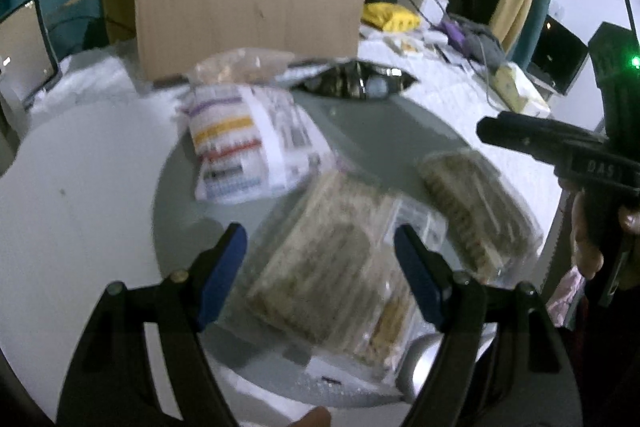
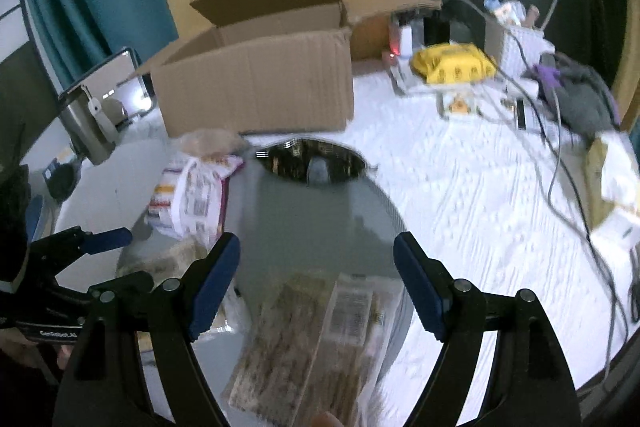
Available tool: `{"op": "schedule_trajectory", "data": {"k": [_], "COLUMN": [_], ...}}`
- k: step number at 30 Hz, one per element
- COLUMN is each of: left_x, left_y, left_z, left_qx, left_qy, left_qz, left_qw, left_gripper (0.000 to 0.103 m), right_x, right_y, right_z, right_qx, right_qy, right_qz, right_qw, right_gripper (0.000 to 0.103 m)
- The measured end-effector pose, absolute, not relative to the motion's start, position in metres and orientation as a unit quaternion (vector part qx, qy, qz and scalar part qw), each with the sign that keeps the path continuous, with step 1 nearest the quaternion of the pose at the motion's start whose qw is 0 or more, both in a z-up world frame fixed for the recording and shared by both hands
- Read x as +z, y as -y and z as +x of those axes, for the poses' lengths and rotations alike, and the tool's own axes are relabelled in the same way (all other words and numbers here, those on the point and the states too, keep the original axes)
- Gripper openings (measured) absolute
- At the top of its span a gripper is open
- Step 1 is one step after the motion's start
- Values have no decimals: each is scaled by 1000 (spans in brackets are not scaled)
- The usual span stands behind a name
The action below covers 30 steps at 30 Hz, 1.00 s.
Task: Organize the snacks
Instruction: 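Grasp a clear barcoded bread packet with the left gripper while the right grasps another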
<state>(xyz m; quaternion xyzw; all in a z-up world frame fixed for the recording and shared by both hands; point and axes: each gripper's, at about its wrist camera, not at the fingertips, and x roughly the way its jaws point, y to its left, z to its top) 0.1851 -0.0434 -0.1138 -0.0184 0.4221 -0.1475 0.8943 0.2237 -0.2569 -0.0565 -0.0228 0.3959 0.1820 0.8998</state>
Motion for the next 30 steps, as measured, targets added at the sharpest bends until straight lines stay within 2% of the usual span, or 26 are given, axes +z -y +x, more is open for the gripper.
{"op": "schedule_trajectory", "data": {"k": [7,8,10,16,24,30], "left_x": [-120,-119,-120,-127,-138,-139], "left_y": [50,51,55,67,80,80], "left_z": [174,174,172,169,179,182], "left_qx": [-156,-159,-169,-169,-141,-141], "left_qy": [-427,-428,-431,-436,-444,-441], "left_qz": [-6,-6,-6,31,77,73], "left_qw": [891,890,886,883,881,883], "left_gripper": [79,88,98,100,102,101], "right_x": [-86,-90,-96,-109,-115,-116], "right_y": [258,258,258,256,251,251], "right_z": [211,210,207,205,200,198], "right_qx": [182,182,174,173,162,175], "right_qy": [-429,-435,-438,-451,-435,-429], "right_qz": [-19,-20,-26,-39,-61,-75], "right_qw": [884,882,882,875,884,883], "right_gripper": [82,82,85,95,97,96]}}
